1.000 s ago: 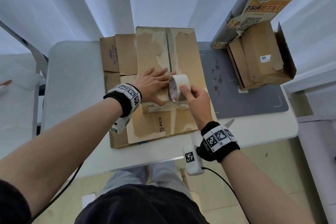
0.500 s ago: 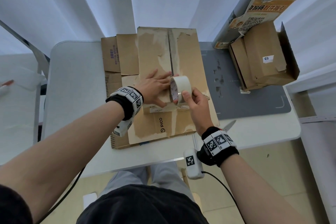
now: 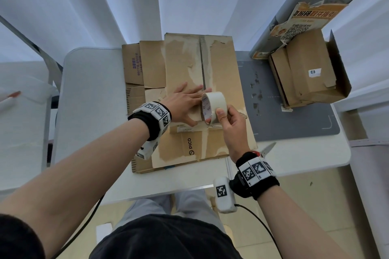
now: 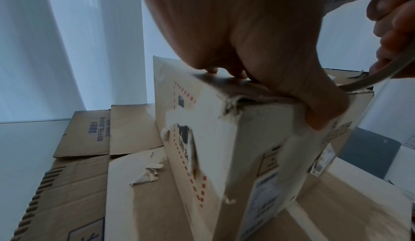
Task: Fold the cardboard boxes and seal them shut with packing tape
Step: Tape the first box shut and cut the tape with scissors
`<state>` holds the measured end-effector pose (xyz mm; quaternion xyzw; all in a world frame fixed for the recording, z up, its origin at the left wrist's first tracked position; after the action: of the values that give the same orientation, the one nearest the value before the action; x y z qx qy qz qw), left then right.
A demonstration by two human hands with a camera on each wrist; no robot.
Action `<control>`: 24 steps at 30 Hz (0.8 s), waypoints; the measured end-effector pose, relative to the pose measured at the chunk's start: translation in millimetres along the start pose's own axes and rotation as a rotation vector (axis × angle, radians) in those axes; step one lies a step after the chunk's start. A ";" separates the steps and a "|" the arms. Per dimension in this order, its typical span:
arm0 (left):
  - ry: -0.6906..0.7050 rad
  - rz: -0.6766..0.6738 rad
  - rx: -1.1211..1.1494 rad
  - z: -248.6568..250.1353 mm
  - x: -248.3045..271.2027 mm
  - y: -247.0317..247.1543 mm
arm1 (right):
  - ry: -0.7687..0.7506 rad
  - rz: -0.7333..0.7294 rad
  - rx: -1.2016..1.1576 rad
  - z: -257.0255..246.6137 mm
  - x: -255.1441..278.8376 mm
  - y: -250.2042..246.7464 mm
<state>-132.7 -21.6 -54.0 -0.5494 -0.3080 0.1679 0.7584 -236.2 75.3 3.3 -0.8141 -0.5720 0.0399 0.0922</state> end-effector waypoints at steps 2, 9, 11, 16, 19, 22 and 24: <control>-0.002 -0.003 -0.006 -0.6 -0.8 -0.2 | 0.011 0.006 0.005 2.0 -1.8 -1.3; 0.009 0.007 -0.003 0.1 -0.2 0.5 | 0.007 0.011 0.001 2.3 0.5 2.5; 0.011 0.008 -0.012 0.7 0.5 1.3 | 0.001 0.012 -0.007 1.1 1.8 2.6; 0.004 0.013 -0.034 -0.2 -1.2 5.0 | -0.005 0.026 -0.011 -5.0 0.9 2.5; 0.012 0.011 -0.049 -0.3 -1.0 6.0 | -0.022 0.027 0.002 -9.9 2.0 2.6; 0.014 -0.005 -0.082 1.3 -0.3 7.9 | -0.009 0.011 -0.023 -9.1 1.2 0.9; 0.019 -0.006 -0.099 2.6 0.0 8.0 | -0.003 -0.007 -0.024 -6.8 3.7 -2.7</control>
<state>-133.8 -17.0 -60.9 -0.5871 -0.3102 0.1448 0.7336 -236.3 79.0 10.7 -0.8131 -0.5753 0.0339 0.0818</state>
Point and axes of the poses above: each hand's wrist, its own x-axis away from the middle knuckle, its own y-axis out of the palm, z = x × y, the point moved 9 cm from there along -x, towards the middle knuckle, and after that the axes turned 9 degrees about -y, right-handed, at the moved point
